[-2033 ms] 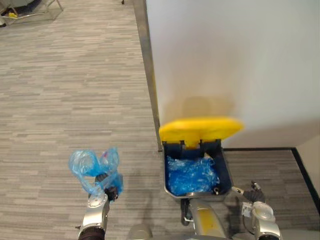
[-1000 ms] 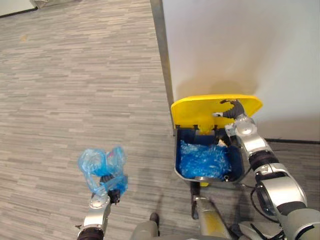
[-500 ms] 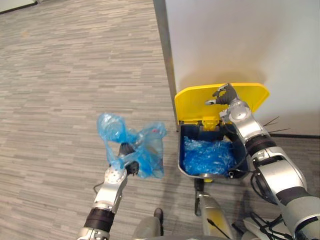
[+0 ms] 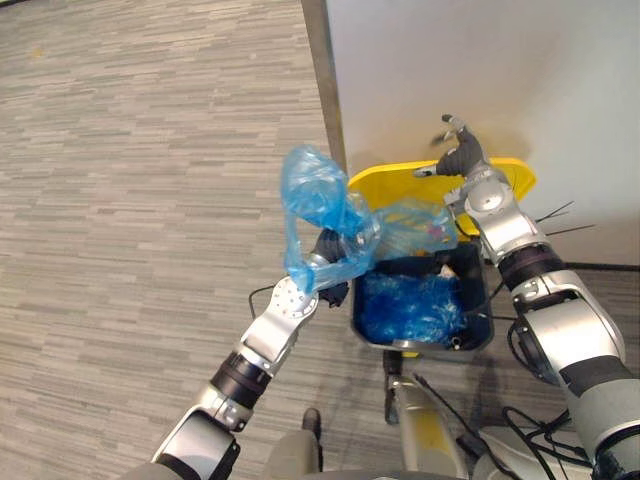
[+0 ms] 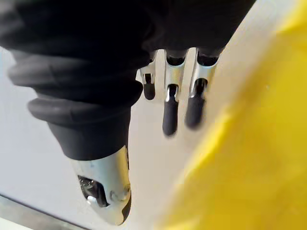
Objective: Gather rubbish on tea table into small bin, then transfer packed bag to large trash can.
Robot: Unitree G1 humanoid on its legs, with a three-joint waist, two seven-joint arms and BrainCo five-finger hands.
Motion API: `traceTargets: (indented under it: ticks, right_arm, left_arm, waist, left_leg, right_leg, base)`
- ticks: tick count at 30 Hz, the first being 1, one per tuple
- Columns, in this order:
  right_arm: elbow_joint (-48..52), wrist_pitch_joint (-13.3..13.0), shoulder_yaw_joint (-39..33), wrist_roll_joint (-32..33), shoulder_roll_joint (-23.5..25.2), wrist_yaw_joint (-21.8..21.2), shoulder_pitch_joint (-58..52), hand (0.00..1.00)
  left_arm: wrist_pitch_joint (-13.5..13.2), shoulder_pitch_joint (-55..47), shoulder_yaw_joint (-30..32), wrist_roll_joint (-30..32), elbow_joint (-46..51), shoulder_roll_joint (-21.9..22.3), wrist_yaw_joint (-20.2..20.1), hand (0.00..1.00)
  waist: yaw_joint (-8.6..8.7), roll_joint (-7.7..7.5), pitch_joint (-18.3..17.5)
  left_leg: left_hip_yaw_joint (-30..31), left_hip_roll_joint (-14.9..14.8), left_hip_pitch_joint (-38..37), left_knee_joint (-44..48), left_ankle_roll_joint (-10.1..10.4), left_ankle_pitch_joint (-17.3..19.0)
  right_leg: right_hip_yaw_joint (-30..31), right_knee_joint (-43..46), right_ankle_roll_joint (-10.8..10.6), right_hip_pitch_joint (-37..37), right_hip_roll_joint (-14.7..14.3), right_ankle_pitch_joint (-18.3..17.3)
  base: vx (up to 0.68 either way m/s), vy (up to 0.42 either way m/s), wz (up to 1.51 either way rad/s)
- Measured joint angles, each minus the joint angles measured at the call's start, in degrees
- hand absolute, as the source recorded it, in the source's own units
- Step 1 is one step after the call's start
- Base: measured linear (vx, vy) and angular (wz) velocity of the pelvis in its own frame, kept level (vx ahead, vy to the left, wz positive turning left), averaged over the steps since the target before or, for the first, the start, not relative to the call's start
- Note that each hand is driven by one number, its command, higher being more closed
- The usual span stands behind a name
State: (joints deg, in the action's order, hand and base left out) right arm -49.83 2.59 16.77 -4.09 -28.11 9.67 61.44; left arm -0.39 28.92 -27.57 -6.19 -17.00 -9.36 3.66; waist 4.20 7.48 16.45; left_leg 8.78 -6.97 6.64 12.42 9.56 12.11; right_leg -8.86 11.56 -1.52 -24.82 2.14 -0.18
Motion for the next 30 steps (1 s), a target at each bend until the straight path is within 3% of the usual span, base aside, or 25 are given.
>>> traceTargets:
  ticks: [3, 7, 17, 18, 30]
  right_arm:
    - [2.84, 0.14, 0.10, 0.03, -0.67, 0.25, -0.03, 0.00]
    - [8.68, -0.09, 2.76, 1.32, -0.17, 1.49, -0.17, 0.00]
    - [16.88, -4.12, 6.36, 1.33, 3.75, 4.17, 0.04, 0.00]
    - [17.04, -4.26, 6.59, 1.33, 4.40, 4.22, 0.13, 0.00]
    - [16.75, -4.77, 9.10, 1.67, 5.91, 5.09, 1.23, 0.00]
  left_arm:
    - [0.13, 4.83, -2.12, 2.09, -6.71, -0.21, 0.03, 1.00]
    - [0.17, 12.10, -4.41, 3.67, -14.42, -0.08, 0.19, 1.00]
    - [0.11, 18.17, -5.05, 5.19, -24.88, 2.69, 1.80, 1.00]
    - [0.09, 18.53, -5.07, 5.97, -25.84, 3.00, 1.81, 0.00]
    - [0.14, 20.31, -0.78, 11.30, -31.15, 6.76, 4.29, 0.00]
  waist:
    - [1.54, -0.58, 3.82]
    - [3.18, -2.40, 7.42]
    - [3.83, -2.93, 7.83]
    - [4.23, -2.94, 7.83]
    - [4.28, -3.03, 7.71]
  left_leg:
    - [-1.55, -0.34, 5.21, 8.54, 0.18, 3.03]
    - [-3.47, -0.22, 8.24, 10.88, -0.21, 4.48]
    - [-9.30, -2.97, 11.72, 15.58, -0.75, 8.68]
    - [-9.43, -3.00, 11.71, 15.58, -0.86, 8.80]
    - [-9.85, -3.25, 11.60, 15.56, -0.92, 8.96]
  right_leg:
    - [-0.47, 0.66, -0.57, -1.88, -0.11, 0.57]
    - [1.33, 1.97, -1.23, -4.78, 0.05, 1.02]
    - [4.66, 4.49, -0.74, -9.78, -2.57, 0.76]
    - [4.84, 4.55, -0.72, -9.83, -2.64, 0.74]
    - [5.60, 5.42, -0.46, -10.71, -3.08, 0.55]
  base:
    - [-0.01, 0.023, -0.04]
    - [-0.03, 0.039, -0.21]
    - [0.06, 0.021, -0.27]
    - [0.07, 0.031, -0.10]
    - [0.01, -0.011, -0.04]
